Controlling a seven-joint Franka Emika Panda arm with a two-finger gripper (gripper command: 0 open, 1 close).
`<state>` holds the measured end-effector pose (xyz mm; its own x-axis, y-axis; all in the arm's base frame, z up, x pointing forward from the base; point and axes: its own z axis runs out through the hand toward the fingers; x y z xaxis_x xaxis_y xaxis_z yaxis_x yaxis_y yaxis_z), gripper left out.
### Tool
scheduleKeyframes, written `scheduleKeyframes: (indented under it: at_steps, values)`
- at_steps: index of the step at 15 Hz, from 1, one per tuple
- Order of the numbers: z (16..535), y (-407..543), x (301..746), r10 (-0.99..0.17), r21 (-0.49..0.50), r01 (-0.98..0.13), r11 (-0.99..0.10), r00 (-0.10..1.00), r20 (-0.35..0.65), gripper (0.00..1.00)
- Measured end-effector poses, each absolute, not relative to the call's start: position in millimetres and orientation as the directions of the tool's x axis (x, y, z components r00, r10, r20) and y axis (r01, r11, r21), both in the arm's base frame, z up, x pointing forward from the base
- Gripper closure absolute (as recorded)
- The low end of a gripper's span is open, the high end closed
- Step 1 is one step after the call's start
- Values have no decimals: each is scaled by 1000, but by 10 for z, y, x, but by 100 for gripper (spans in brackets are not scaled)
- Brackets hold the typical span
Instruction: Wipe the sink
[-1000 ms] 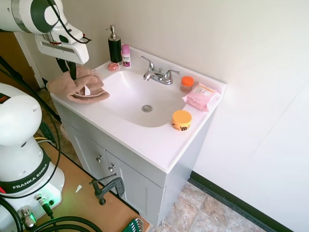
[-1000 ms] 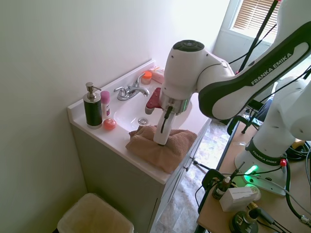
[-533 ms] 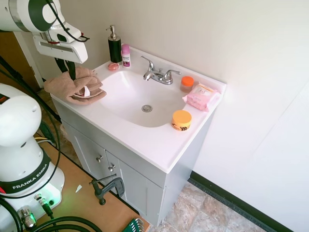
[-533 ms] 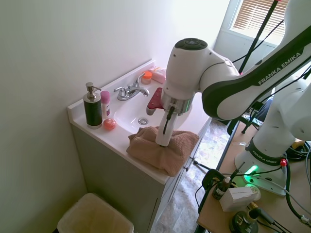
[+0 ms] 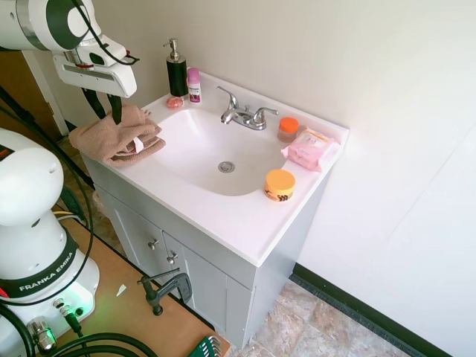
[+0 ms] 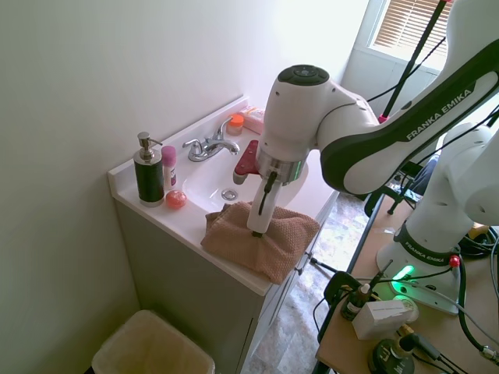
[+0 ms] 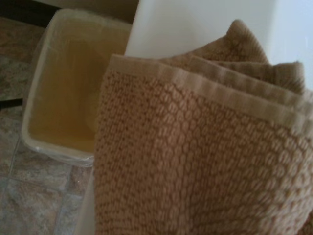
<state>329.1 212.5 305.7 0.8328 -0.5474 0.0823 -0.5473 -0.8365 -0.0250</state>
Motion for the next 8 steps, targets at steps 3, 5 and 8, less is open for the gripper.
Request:
scheduleKeyframes:
  at_steps: [3, 5, 8]
  values:
    - [3280, 2045, 3508, -577, -49, -575, -816, 811, 99, 0]
    - [3429, 1896, 3705, -602, -52, -600, -798, 790, 115, 0]
    - [3487, 1516, 3898, -633, -36, -634, -773, 765, 121, 0]
